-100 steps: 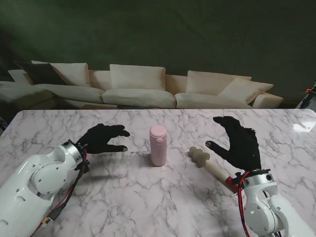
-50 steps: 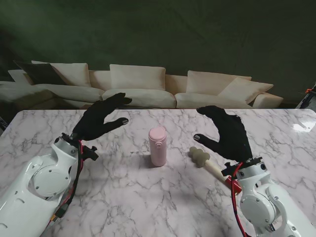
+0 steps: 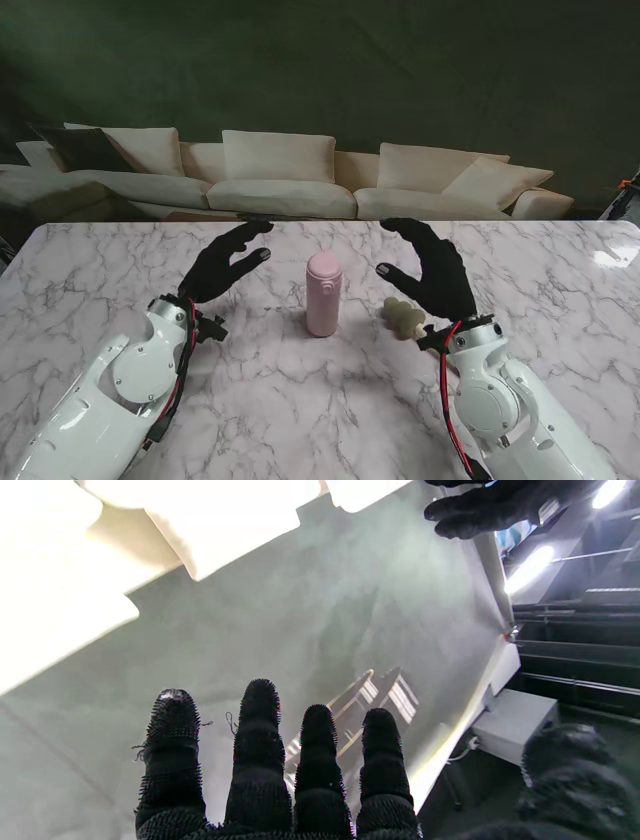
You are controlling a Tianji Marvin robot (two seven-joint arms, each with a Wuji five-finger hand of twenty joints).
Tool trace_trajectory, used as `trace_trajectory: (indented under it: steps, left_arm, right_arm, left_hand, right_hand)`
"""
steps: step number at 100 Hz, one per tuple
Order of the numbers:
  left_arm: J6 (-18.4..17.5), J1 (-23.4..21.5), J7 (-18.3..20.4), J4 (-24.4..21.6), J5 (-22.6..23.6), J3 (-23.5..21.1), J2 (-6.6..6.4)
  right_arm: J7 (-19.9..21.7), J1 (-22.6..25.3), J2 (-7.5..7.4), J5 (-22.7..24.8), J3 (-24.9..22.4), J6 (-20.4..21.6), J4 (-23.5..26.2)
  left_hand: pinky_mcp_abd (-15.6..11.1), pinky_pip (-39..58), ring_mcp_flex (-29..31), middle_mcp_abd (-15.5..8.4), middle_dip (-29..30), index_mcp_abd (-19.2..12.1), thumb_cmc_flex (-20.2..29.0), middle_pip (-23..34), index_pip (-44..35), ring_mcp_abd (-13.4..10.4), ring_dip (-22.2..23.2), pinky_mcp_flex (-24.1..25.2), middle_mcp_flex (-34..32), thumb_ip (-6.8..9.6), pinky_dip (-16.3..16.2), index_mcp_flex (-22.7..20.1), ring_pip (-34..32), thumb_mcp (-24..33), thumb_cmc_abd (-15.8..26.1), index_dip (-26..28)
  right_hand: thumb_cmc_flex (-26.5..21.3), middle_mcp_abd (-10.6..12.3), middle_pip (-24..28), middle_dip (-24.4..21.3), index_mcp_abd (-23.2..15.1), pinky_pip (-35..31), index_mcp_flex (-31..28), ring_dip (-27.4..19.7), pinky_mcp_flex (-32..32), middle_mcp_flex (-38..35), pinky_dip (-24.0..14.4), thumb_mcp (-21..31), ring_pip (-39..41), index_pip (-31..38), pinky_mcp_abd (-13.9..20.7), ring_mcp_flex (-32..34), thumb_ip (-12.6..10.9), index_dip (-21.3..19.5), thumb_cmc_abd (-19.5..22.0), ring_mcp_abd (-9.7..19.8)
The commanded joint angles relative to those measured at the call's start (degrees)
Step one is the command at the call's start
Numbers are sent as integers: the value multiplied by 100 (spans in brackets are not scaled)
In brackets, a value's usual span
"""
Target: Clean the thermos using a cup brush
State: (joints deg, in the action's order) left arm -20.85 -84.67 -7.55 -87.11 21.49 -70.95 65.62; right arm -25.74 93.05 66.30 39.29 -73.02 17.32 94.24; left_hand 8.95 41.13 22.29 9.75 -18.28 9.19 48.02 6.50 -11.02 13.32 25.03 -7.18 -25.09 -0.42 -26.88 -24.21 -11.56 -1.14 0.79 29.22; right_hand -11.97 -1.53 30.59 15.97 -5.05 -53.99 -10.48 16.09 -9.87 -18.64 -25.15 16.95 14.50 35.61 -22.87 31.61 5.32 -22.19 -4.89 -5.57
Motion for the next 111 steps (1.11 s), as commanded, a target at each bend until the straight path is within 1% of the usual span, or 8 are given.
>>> trace_trajectory:
  steps: [1, 11, 19, 43, 56, 66, 77, 111]
  left_arm:
    - [50, -50, 99, 102, 26, 24, 20]
    - [43, -160, 66, 72, 71, -37, 14]
    - [72, -244, 44, 27, 238, -92, -5]
    - [132, -377, 165, -132, 288, -174, -44]
    - [129, -440, 168, -212, 290, -248, -46]
    - [150, -518, 230, -335, 153, -293, -46]
    - [109, -539, 247, -338, 325, -352, -73]
    - [86, -552, 223, -316, 346, -387, -71]
  right_arm:
    - [62, -10, 61, 20, 103, -157, -185]
    - [189, 34, 77, -199, 172, -193, -185]
    - [165, 71, 71, -143, 189, -151, -197]
    - [183, 77, 61, -121, 157, -41, -185]
    - [189, 78, 62, -130, 145, -57, -178]
    - [242, 111, 71, -237, 153, -98, -113]
    - [271, 129, 63, -220, 173, -107, -72]
    - [186, 160, 58, -99, 132, -58, -37]
  left_hand:
    - [-26, 64, -4, -19, -93, -3, 139, 84, -12, -29, 76, 95, -77, -1, -75, -51, -81, -72, 241, 56]
    - [25, 67, 33, 14, -119, 5, 144, 108, 45, -8, 92, 92, -177, 2, -99, -60, -90, -63, 237, 42]
    - [70, 89, 96, 51, -143, 34, 164, 124, 69, 34, 109, 68, -265, 2, -125, -87, -109, -56, 230, 39]
    - [92, 118, 100, 73, -164, 43, 193, 92, 129, 63, 136, 93, -292, 0, -167, -77, -119, -63, 237, 29]
    - [110, 121, 116, 90, -173, 67, 207, 91, 103, 89, 145, 98, -334, 0, -175, -184, -125, -61, 244, 38]
    - [123, 114, 90, 107, -172, 75, 225, 71, 118, 102, 146, 125, -319, 0, -179, -181, -115, -60, 255, 29]
    - [140, 121, 111, 113, -173, 78, 224, 62, 119, 107, 150, 115, -347, -3, -187, -196, -121, -66, 246, 27]
    - [148, 109, 111, 118, -182, 77, 233, 47, 128, 105, 153, 127, -372, -2, -192, -195, -116, -66, 249, 22]
  right_hand:
    - [106, 100, 14, 56, -156, -34, -112, -42, 11, -74, 76, 33, 63, 34, 160, 37, -151, 122, 157, 119]
    - [89, 104, 29, 63, -147, -42, -154, -33, 6, -113, 70, 48, 75, 65, 142, 59, -146, 136, 138, 119]
    - [98, 106, 27, 63, -146, -60, -172, -26, -23, -148, 58, 51, 84, 78, 140, 87, -141, 158, 144, 117]
    - [83, 107, 14, 64, -154, -72, -218, -17, -43, -198, 46, 75, 85, 103, 130, 132, -140, 208, 116, 119]
    - [71, 105, 13, 67, -150, -72, -218, -15, -41, -205, 43, 87, 80, 114, 121, 127, -140, 227, 108, 116]
    - [59, 94, 14, 70, -143, -70, -222, -13, -33, -203, 42, 93, 80, 121, 128, 124, -139, 240, 102, 116]
    - [59, 92, 7, 69, -145, -73, -229, -12, -35, -201, 39, 93, 78, 124, 127, 122, -137, 252, 103, 116]
    - [55, 111, 11, 74, -138, -70, -229, -11, -25, -212, 35, 93, 74, 130, 121, 116, -137, 282, 111, 113]
